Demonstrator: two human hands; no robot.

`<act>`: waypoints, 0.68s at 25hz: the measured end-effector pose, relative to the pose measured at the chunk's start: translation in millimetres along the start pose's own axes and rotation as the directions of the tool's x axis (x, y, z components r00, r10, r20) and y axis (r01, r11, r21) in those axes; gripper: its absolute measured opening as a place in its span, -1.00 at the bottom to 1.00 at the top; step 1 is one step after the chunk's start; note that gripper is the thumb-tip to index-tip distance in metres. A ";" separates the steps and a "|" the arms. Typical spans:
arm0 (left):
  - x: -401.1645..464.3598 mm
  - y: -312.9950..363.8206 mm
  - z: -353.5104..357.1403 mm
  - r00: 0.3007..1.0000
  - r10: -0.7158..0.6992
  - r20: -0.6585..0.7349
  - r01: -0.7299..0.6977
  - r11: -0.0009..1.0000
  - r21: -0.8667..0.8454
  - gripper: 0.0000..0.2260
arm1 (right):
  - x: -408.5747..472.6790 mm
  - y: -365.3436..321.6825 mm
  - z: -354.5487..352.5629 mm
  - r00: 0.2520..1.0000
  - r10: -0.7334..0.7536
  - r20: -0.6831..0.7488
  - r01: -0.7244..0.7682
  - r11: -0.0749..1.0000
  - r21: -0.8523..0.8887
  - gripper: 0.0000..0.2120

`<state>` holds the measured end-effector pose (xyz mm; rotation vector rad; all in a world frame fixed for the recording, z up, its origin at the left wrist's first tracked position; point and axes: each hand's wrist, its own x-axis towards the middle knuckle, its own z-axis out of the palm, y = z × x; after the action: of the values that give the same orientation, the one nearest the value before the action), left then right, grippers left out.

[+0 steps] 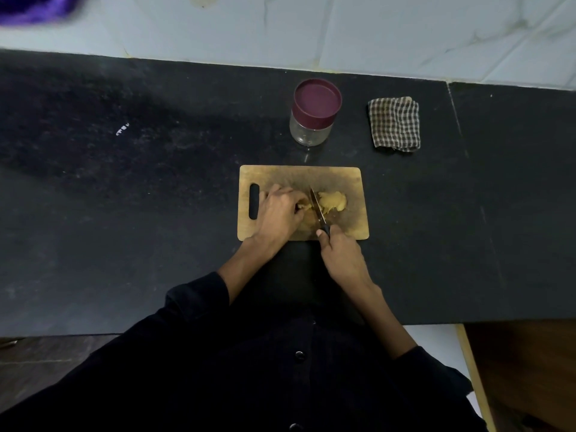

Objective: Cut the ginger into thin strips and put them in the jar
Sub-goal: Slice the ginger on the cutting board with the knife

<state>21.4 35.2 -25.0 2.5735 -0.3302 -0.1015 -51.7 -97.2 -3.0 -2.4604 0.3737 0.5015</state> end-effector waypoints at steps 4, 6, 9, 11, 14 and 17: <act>1.4 -2.9 -1.9 0.999 0.037 0.025 -0.037 0.999 -0.007 -0.79 | -0.6 -1.9 1.7 1.000 -0.016 0.012 0.016 1.000 0.001 -0.76; 1.7 -4.0 -0.7 0.999 0.051 0.013 -0.051 0.998 -0.022 -0.78 | 0.6 -3.9 2.1 1.000 -0.017 0.012 0.017 1.000 -0.005 -0.74; 1.9 -5.1 0.8 0.998 0.066 -0.003 -0.066 0.996 -0.065 -0.80 | 3.3 -6.4 1.5 1.000 -0.001 0.021 0.001 1.000 -0.001 -0.75; 2.2 -4.0 0.6 0.997 0.081 -0.002 -0.081 0.989 -0.120 -0.82 | 6.6 -7.9 0.4 1.000 0.006 0.020 -0.006 1.000 0.012 -0.76; 1.6 -2.1 -0.8 0.997 0.072 0.037 -0.064 0.977 -0.203 -0.82 | 14.9 -12.7 -1.5 0.999 0.030 0.042 -0.031 0.999 0.026 -0.71; 1.1 -2.2 -1.6 0.995 0.092 0.037 -0.082 0.972 -0.222 -0.82 | 22.2 -18.2 -4.2 0.997 0.049 0.065 -0.053 0.997 0.048 -0.69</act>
<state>23.2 37.5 -24.7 2.3368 -0.4243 -0.1573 -24.1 -88.7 -0.4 -2.3864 0.4189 0.5834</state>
